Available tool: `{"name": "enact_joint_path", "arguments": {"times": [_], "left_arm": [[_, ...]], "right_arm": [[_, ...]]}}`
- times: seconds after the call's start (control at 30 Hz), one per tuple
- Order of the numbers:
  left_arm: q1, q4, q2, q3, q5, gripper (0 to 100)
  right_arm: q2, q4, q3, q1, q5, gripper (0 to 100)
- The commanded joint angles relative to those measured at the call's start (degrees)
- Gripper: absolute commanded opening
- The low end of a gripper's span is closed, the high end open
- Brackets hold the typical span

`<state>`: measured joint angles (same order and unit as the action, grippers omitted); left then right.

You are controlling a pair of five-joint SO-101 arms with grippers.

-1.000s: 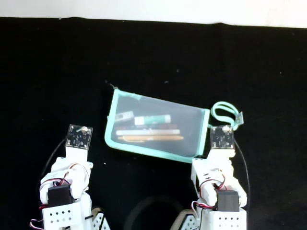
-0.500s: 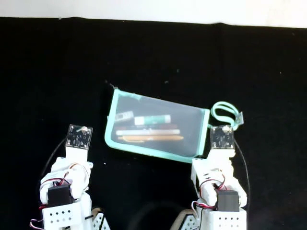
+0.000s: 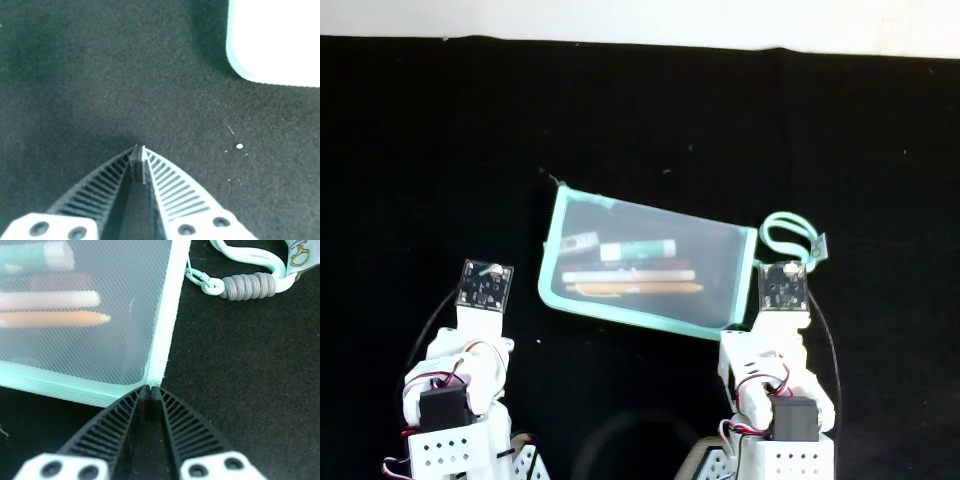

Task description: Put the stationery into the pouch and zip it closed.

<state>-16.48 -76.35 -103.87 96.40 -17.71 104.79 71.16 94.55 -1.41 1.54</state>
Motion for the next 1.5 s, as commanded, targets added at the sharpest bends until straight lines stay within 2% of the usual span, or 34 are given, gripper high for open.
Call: {"name": "enact_joint_path", "arguments": {"times": [0.0, 0.17, 0.37, 0.53, 0.7, 0.93, 1.07, 1.13, 1.27, 1.4, 1.47], "left_arm": [[1.36, -0.44, -0.4, 0.75, 0.53, 1], [5.58, 1.58, -0.4, 0.75, 0.53, 1], [7.43, 20.84, -0.4, 0.75, 0.53, 1], [7.52, 26.11, -0.4, 0.75, 0.53, 1], [7.52, 26.64, -0.4, -1.19, 0.53, 1], [10.07, 26.55, -0.4, -5.76, 0.44, 1], [11.65, 21.71, -0.4, -11.56, 0.44, 2], [11.82, 16.44, -0.4, -16.84, 0.44, 6], [12.88, 5.19, -0.4, -27.21, 0.44, 14], [13.93, -1.76, -0.4, -35.21, 0.44, 16], [13.93, -3.08, -0.31, -37.85, 0.44, 16]], "right_arm": [[0.31, 0.13, 9.27, -0.22, -0.35, 2.6], [0.31, 0.13, 9.27, -0.22, -0.35, 2.6], [0.31, -0.31, 9.27, -0.22, -0.62, 2.6], [0.31, -12.53, 9.27, -0.22, -0.44, 2.6], [0.31, -22.9, 8.48, -0.22, -0.35, 2.6], [0.22, -7.87, -10.33, -0.22, -0.26, 2.7], [0.13, 0.66, -22.46, -0.22, 1.85, 2.7], [0.13, 4.09, -27.82, -0.04, 5.89, 2.7], [-0.31, 9.63, -36.97, 0.04, 9.14, 2.7], [-6.9, 13.23, -47.08, 0.04, 8.97, 3.5], [-12.44, 14.9, -53.05, 0.04, 7.47, 8.7]]}}
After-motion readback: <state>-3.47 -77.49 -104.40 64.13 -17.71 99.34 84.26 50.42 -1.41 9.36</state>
